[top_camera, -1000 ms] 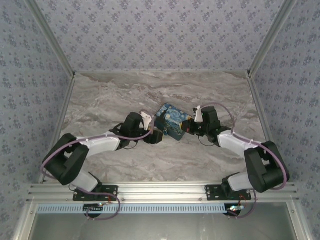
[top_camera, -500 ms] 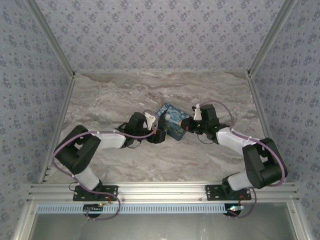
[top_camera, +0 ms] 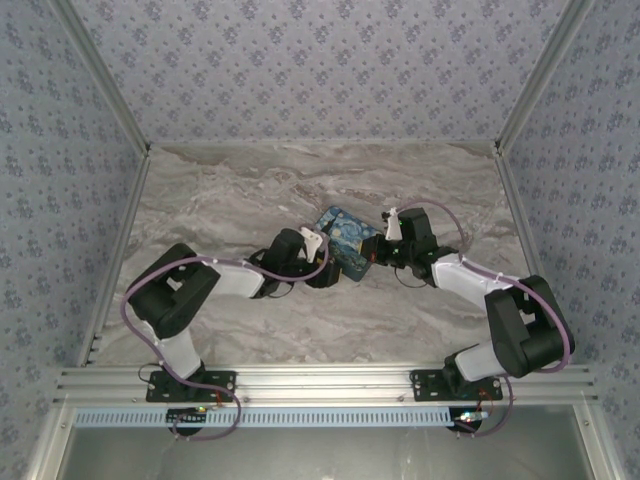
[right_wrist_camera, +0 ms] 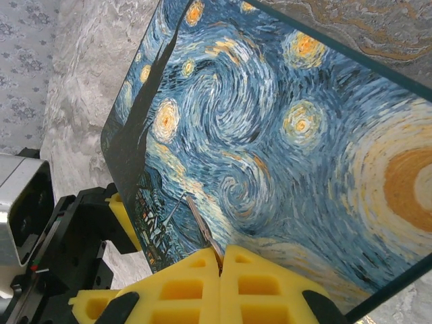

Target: Unlock the padlock with the key

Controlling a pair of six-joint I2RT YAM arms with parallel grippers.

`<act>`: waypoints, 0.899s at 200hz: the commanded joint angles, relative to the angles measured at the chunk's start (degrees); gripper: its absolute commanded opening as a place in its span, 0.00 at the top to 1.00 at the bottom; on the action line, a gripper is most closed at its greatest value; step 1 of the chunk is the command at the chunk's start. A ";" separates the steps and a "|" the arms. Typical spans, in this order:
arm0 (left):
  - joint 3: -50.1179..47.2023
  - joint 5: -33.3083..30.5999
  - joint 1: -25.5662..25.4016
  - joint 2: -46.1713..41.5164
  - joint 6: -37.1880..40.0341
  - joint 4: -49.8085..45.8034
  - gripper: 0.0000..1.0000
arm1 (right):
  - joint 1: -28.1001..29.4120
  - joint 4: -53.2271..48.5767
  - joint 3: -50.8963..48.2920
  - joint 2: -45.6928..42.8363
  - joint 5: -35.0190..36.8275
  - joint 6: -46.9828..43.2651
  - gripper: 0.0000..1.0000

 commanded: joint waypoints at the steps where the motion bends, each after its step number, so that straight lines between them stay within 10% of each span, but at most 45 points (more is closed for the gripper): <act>1: -0.91 -4.11 -0.64 0.25 0.49 4.58 0.35 | 0.49 -5.36 0.39 2.09 1.70 -1.75 1.00; 180: 2.05 -9.67 -3.23 5.51 1.14 2.47 0.54 | 0.56 -6.06 0.39 2.40 1.27 -2.88 1.00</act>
